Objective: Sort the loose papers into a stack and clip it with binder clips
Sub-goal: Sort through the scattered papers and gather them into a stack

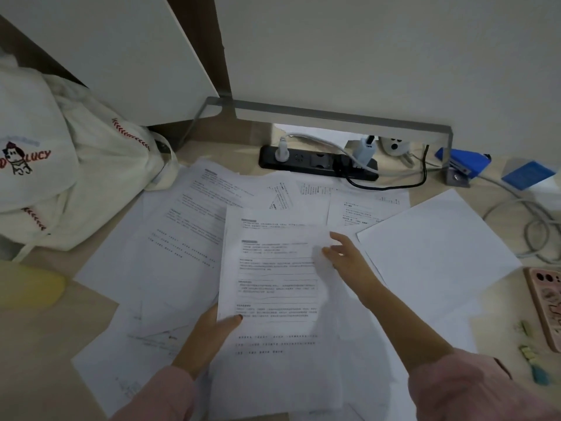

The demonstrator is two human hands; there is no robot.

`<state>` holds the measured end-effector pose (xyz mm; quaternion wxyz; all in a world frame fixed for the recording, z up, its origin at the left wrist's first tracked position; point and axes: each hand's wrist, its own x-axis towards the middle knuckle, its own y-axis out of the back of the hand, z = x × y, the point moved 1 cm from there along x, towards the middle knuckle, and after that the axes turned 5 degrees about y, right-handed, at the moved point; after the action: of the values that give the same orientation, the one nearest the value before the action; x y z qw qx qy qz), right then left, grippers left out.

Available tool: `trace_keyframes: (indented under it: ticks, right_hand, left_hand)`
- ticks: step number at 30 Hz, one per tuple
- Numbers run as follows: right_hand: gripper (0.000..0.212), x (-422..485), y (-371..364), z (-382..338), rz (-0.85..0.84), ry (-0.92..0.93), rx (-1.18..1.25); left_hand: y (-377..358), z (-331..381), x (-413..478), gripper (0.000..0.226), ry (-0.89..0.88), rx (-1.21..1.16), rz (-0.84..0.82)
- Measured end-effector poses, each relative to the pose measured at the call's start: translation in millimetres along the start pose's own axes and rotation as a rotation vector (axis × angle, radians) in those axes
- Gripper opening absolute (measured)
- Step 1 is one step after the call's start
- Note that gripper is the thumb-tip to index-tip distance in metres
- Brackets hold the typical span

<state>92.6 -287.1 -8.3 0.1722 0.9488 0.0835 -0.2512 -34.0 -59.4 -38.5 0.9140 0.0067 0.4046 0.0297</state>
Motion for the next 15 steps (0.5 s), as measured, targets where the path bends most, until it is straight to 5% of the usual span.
trace_keyframes:
  ticks: [6, 9, 15]
  right_hand:
    - [0.062, -20, 80, 62, 0.164, 0.068, -0.9]
    - [0.08, -36, 113, 88, 0.045, -0.023, -1.121]
    - [0.117, -41, 152, 125, 0.015, 0.188, -1.44]
  left_hand:
    - [-10, 9, 3, 0.023, -0.051, -0.049, 0.133]
    - [-17, 16, 1, 0.022, -0.052, -0.092, 0.153]
    - [-31, 26, -4, 0.024, -0.051, -0.151, 0.198]
